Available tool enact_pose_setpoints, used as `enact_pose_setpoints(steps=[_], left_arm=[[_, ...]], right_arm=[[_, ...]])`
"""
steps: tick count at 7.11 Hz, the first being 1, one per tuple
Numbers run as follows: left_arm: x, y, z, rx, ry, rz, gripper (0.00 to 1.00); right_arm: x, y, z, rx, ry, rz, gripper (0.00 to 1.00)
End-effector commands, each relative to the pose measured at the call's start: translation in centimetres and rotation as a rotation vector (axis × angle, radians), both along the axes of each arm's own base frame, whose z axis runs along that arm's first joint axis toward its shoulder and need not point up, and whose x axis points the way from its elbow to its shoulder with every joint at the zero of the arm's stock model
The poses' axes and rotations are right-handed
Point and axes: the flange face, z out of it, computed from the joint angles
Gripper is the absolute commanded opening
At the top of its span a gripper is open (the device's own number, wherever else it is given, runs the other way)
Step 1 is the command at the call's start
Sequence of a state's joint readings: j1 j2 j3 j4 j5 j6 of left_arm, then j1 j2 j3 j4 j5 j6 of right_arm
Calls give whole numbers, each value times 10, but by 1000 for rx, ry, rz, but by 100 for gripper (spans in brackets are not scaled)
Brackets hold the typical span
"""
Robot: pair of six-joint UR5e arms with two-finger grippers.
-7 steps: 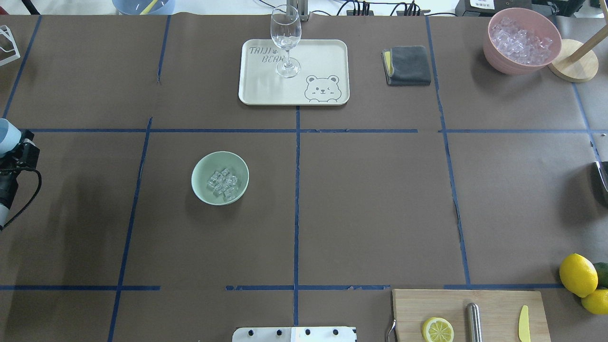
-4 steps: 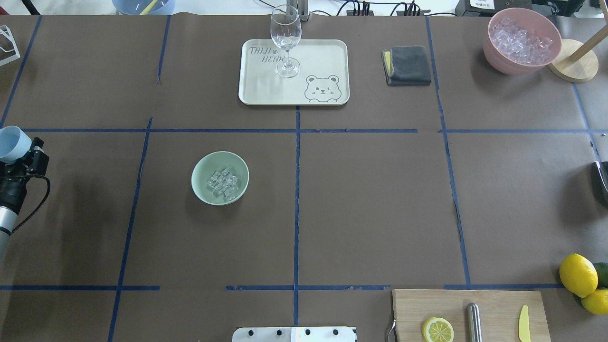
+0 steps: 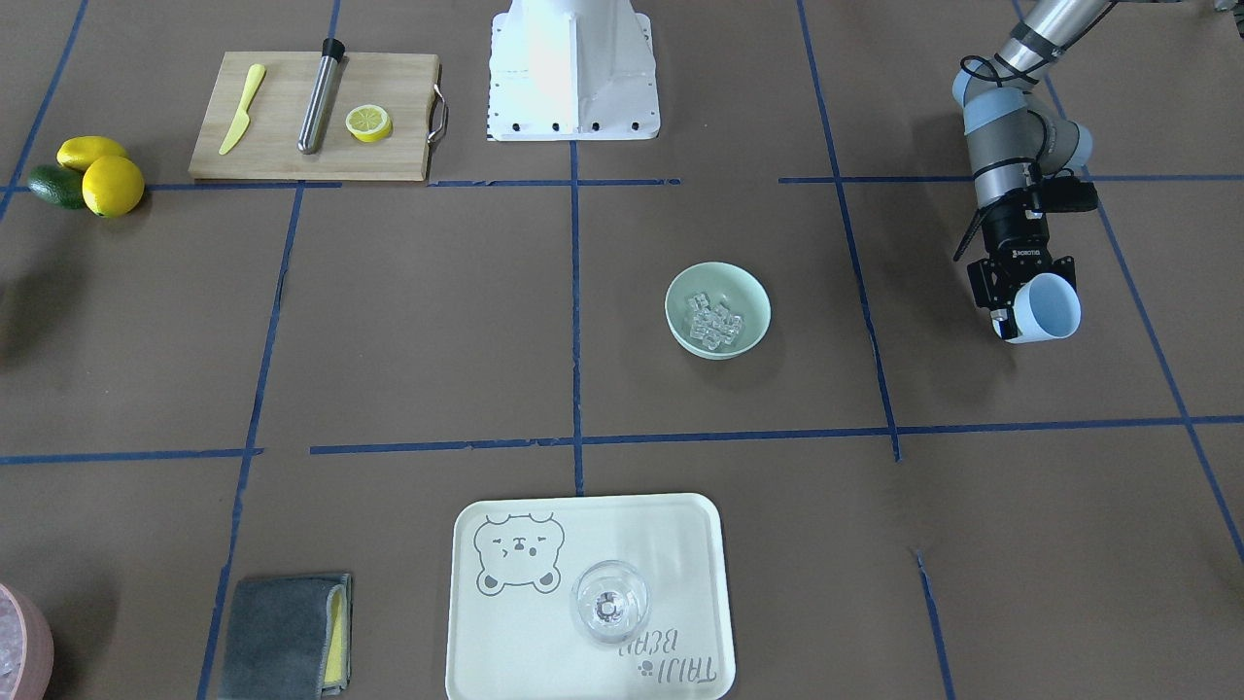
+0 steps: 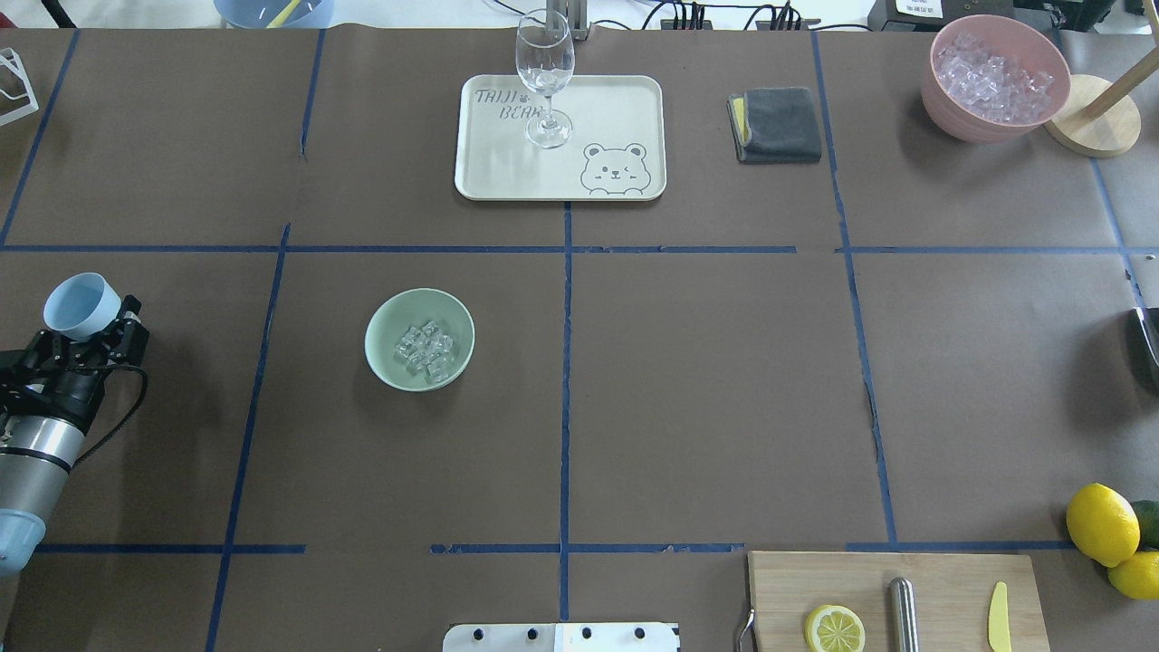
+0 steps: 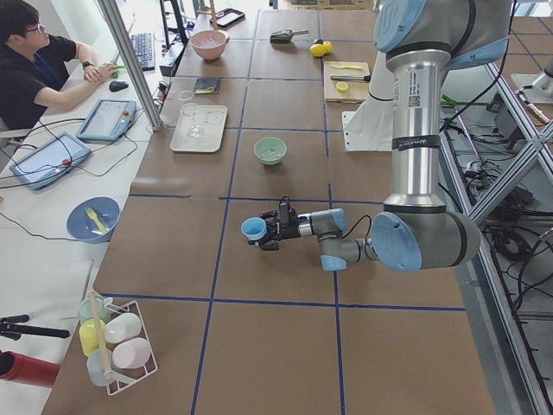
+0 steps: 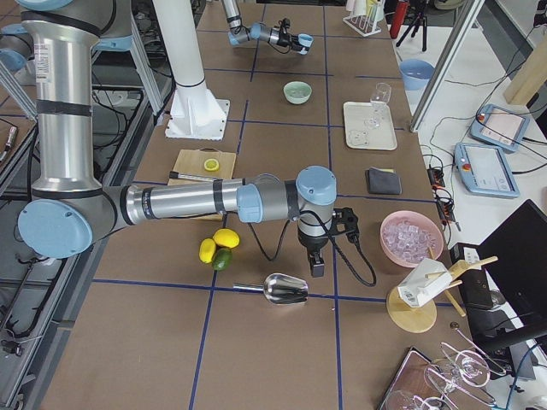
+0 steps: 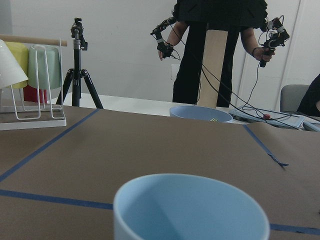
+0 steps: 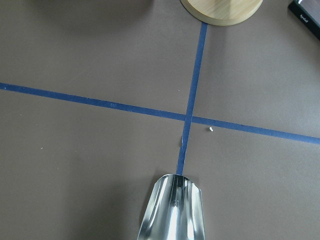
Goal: Pour ice into bowl
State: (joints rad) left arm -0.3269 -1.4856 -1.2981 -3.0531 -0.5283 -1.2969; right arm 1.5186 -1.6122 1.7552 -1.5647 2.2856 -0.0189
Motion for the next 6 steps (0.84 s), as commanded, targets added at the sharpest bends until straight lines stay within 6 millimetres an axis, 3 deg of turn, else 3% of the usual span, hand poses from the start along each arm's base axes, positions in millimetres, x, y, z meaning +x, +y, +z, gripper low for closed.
enact_pose_setpoints(steps=[1,2,4,6], left_arm=[[4,4,5,-2,-8,10,95],[4,6,4,-1,-6,13,100],[-2,8,4,4,-28,24,100],[-12,9,-24,87,-43,57,100]], right_arm=[[0,0,1,0,2,-2,100],[0,0,1,0,2,-2,100],[2,0,1,0,2,1,100],[2,1,2,-3,2,4,100]])
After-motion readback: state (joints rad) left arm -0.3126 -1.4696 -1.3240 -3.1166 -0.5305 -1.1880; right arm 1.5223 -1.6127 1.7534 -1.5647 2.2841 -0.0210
